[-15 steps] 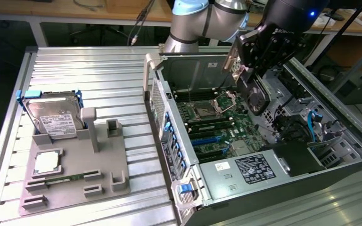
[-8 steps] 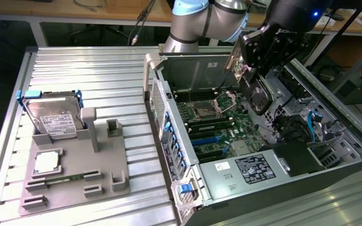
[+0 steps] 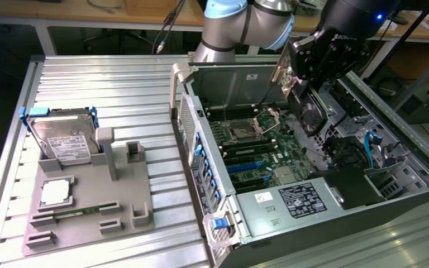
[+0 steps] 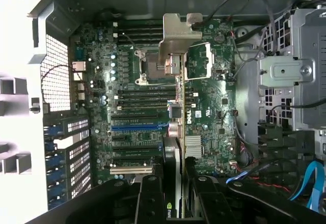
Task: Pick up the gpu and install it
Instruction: 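Pick up the gpu and move the gpu toward the slot, then insert the gpu into the slot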
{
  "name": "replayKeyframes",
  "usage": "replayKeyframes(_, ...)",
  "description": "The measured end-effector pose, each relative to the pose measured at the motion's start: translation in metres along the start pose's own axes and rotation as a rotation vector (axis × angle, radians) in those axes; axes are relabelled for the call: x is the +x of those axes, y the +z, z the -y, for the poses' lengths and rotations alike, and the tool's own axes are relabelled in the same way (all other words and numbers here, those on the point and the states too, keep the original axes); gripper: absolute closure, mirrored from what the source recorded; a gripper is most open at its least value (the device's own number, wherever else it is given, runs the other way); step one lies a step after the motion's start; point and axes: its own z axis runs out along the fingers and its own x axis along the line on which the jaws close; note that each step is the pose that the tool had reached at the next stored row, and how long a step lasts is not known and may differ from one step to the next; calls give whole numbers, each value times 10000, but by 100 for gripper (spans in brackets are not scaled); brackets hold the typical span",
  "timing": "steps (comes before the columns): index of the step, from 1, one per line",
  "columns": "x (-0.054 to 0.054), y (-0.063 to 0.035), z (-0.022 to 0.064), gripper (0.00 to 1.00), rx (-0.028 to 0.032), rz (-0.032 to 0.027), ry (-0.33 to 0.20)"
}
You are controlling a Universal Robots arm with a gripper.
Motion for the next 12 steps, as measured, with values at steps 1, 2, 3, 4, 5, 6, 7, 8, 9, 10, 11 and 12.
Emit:
replayKeyframes(1, -10, 0, 0, 73, 0, 0, -1)
replayKeyframes(2, -17, 0, -1, 73, 0, 0, -1)
replayKeyframes(3, -25, 0, -1, 73, 0, -1, 0)
replayKeyframes(4, -34, 1, -1, 73, 0, 0, -1)
replayKeyframes(5, -42, 1, -2, 73, 0, 0, -1)
replayKeyframes(6, -49, 1, -2, 73, 0, 0, 0)
replayKeyframes(7, -56, 1, -2, 73, 0, 0, 0)
replayKeyframes(8, -58, 1, -2, 73, 0, 0, -1)
replayKeyframes(9, -59, 1, -2, 73, 0, 0, 1)
replayKeyframes(10, -60, 1, -2, 73, 0, 0, 0)
replayKeyframes(11, -60, 1, -2, 73, 0, 0, 1)
replayKeyframes(12, -60, 1, -2, 73, 0, 0, 1)
